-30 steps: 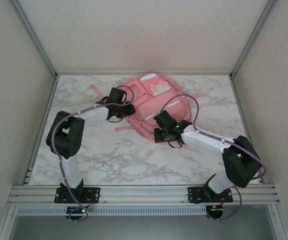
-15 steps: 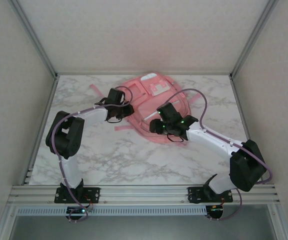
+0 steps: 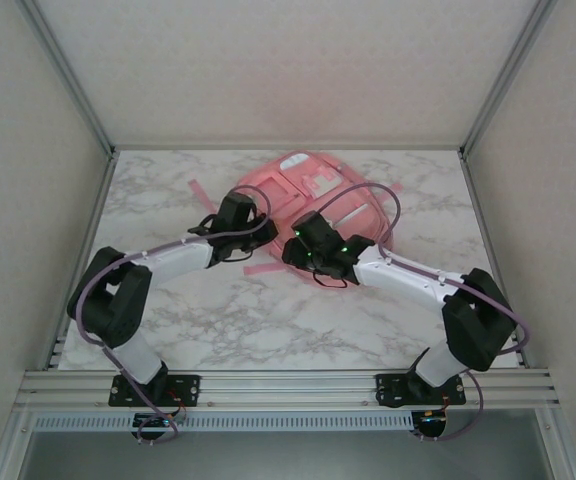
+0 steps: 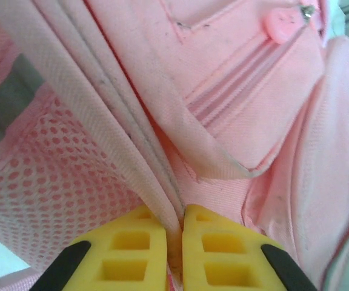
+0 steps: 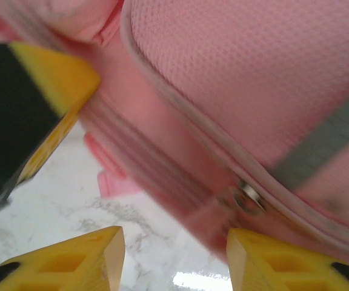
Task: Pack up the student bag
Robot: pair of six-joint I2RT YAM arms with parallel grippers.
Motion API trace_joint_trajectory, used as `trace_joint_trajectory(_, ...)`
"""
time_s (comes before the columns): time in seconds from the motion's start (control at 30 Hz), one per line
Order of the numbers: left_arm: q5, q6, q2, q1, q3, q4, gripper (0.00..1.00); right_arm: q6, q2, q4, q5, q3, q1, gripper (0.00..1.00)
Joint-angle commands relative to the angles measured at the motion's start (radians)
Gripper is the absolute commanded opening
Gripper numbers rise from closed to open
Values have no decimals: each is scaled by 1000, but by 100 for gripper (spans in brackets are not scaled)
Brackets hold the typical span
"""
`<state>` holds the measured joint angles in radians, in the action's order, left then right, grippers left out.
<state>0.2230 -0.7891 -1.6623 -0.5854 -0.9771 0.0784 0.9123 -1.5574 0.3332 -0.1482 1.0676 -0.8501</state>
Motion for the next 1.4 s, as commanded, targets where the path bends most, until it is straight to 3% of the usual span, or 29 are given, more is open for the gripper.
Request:
trace_joint_trajectory(0.0,14,-21,67,-37,30,31,0,41,-47,36,-155,44,-12,47)
trace_joint_trajectory(0.23,-5,-35,88,-51,74,36,0,101,-104,153,-347,75,-19,40)
trace_joint_trajectory(0.43,-28,-36,82,-54,81,32,0,109,-130,162,-389,80,-19,16)
trace_joint_trajectory(0.53,-65,-18,84,-48,77,18,0,81,-119,155,-362,73,-19,0)
trace_joint_trajectory(0.67,-136,20,63,-5,64,18,0,3,-55,126,-274,25,-11,0)
trace_joint_trajectory(0.87,-186,68,-43,107,0,52,0,-227,-9,165,59,-34,43,0)
trace_joint_trajectory(0.97,-165,91,-90,150,-48,61,0,-311,-34,266,62,-43,61,0)
trace_joint_trajectory(1.2,-163,216,-141,205,-166,-29,0,-468,-16,278,72,-64,190,0)
trace_joint_trajectory(1.37,-88,236,-178,237,-255,-128,0,-558,-39,284,88,19,221,0)
